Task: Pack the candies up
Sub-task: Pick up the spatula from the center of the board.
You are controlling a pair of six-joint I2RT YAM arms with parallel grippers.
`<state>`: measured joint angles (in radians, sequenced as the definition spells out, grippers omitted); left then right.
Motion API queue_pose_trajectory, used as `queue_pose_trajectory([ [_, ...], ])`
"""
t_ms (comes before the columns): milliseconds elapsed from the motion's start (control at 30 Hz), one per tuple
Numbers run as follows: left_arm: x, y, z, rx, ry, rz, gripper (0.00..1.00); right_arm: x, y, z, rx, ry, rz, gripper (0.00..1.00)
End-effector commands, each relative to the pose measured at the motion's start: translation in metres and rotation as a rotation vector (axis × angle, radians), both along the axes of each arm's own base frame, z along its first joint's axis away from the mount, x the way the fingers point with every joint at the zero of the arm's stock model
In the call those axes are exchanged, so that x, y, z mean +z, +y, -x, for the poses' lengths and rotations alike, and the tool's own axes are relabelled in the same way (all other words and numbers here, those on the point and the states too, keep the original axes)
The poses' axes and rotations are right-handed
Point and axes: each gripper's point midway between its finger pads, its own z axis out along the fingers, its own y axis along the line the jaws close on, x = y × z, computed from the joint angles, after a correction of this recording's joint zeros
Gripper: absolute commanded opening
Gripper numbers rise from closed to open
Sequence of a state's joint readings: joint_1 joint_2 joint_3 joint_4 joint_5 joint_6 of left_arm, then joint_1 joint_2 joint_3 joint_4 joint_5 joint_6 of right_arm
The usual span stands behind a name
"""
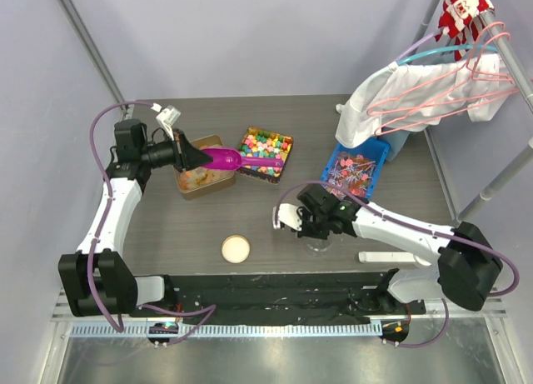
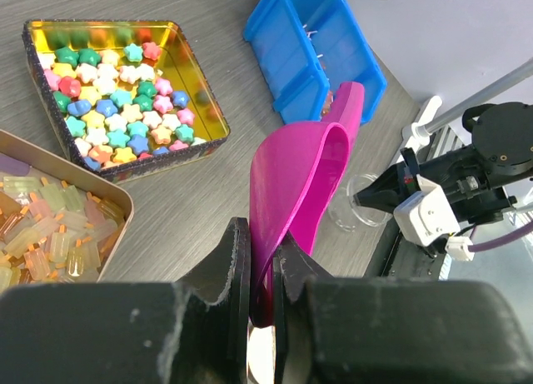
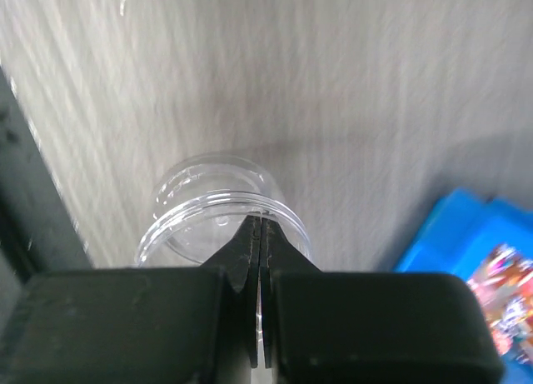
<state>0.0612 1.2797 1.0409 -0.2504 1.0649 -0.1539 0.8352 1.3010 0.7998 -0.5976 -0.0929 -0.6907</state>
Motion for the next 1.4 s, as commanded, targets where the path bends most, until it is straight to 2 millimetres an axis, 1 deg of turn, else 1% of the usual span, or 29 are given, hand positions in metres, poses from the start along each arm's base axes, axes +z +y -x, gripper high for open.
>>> queue_pose_trajectory([
  [0,0.01,0.001,-0.002,0.002,-0.054,0.005,0.0,0.031,0.045,-0.026,0.009,-0.108,-0.127,0.01],
  [33,0.009,0.001,-0.002,0.002,-0.054,0.005,0.0,0.038,0.056,-0.03,0.016,-0.127,-0.149,0.01],
  [67,0.01,0.001,-0.003,0.002,-0.054,0.005,0.0,0.037,0.061,-0.031,0.017,-0.126,-0.145,0.01],
  [100,0.01,0.001,-0.003,0.002,-0.055,0.005,0.0,0.044,0.069,-0.036,0.019,-0.143,-0.161,0.01],
  [167,0.01,0.001,-0.001,0.0,-0.052,0.008,0.0,0.049,0.078,-0.037,0.014,-0.132,-0.176,0.01],
  [200,0.009,0.001,-0.001,0.0,-0.05,0.008,0.0,0.061,0.085,-0.038,0.018,-0.134,-0.207,0.01],
  [233,0.009,0.001,-0.001,0.0,-0.053,0.008,0.0,0.066,0.085,-0.037,0.012,-0.121,-0.207,0.01],
  [267,0.009,0.001,0.0,0.0,-0.052,0.008,0.0,0.075,0.087,-0.037,-0.009,-0.119,-0.228,0.01],
  [300,0.009,0.0,0.001,-0.003,-0.05,0.008,0.0,0.094,0.09,-0.038,-0.014,-0.143,-0.269,0.01],
  [367,0.011,0.001,0.0,0.0,-0.057,0.01,0.0,0.113,0.087,-0.037,-0.044,-0.155,-0.305,0.01],
  [400,0.012,0.0,0.001,-0.002,-0.058,0.014,0.0,0.136,0.087,-0.038,-0.057,-0.186,-0.352,0.01],
  [467,0.014,-0.001,0.0,-0.007,-0.062,0.022,0.0,0.154,0.083,-0.037,-0.102,-0.196,-0.385,0.01],
  [500,0.015,-0.001,0.0,-0.009,-0.062,0.023,0.0,0.177,0.082,-0.039,-0.128,-0.225,-0.431,0.01],
  [567,0.014,-0.001,0.001,-0.012,-0.062,0.024,0.0,0.2,0.08,-0.043,-0.181,-0.251,-0.478,0.01],
  [600,0.012,-0.001,0.002,-0.014,-0.06,0.023,0.0,0.229,0.085,-0.044,-0.224,-0.25,-0.561,0.01],
  [667,0.011,-0.001,0.002,-0.014,-0.061,0.021,0.0,0.257,0.086,-0.054,-0.315,-0.27,-0.621,0.01],
  [700,0.011,-0.001,0.002,-0.011,-0.056,0.019,0.0,0.291,0.09,-0.054,-0.374,-0.252,-0.721,0.01],
  [733,0.012,-0.001,0.003,-0.013,-0.057,0.019,0.0,0.3,0.095,-0.06,-0.414,-0.241,-0.747,0.01],
  [767,0.012,-0.001,0.003,-0.012,-0.055,0.017,0.0,0.313,0.094,-0.065,-0.472,-0.246,-0.785,0.01],
  [800,0.014,-0.001,0.004,-0.016,-0.066,0.015,0.0,0.339,0.095,-0.067,-0.5,-0.257,-0.847,0.01],
  [833,0.013,0.0,0.004,-0.013,-0.069,0.011,0.0,0.343,0.099,-0.07,-0.542,-0.23,-0.874,0.02],
  [867,0.013,0.0,0.004,-0.009,-0.077,0.005,0.0,0.356,0.095,-0.074,-0.583,-0.251,-0.909,0.02],
  [933,0.012,0.002,0.001,0.006,-0.085,-0.014,0.0,0.361,0.097,-0.077,-0.625,-0.23,-0.942,0.02],
  [967,0.011,0.003,0.0,0.009,-0.081,-0.018,0.0,0.367,0.094,-0.08,-0.661,-0.244,-0.964,0.03],
  [1000,0.01,0.003,0.0,0.01,-0.073,-0.019,0.0,0.368,0.094,-0.081,-0.68,-0.236,-0.973,0.03],
  [1133,0.012,0.003,-0.001,0.005,-0.072,-0.022,0.0,0.363,0.094,-0.082,-0.718,-0.217,-0.972,0.03],
  [1233,0.011,0.004,0.0,0.01,-0.081,-0.033,0.0,0.357,0.088,-0.083,-0.732,-0.232,-0.956,0.02],
  [1267,0.011,0.004,0.0,0.01,-0.085,-0.036,0.0,0.357,0.085,-0.083,-0.737,-0.241,-0.956,0.02],
  [1367,0.009,0.004,0.001,0.011,-0.08,-0.038,0.0,0.362,0.086,-0.08,-0.72,-0.237,-0.967,0.02],
])
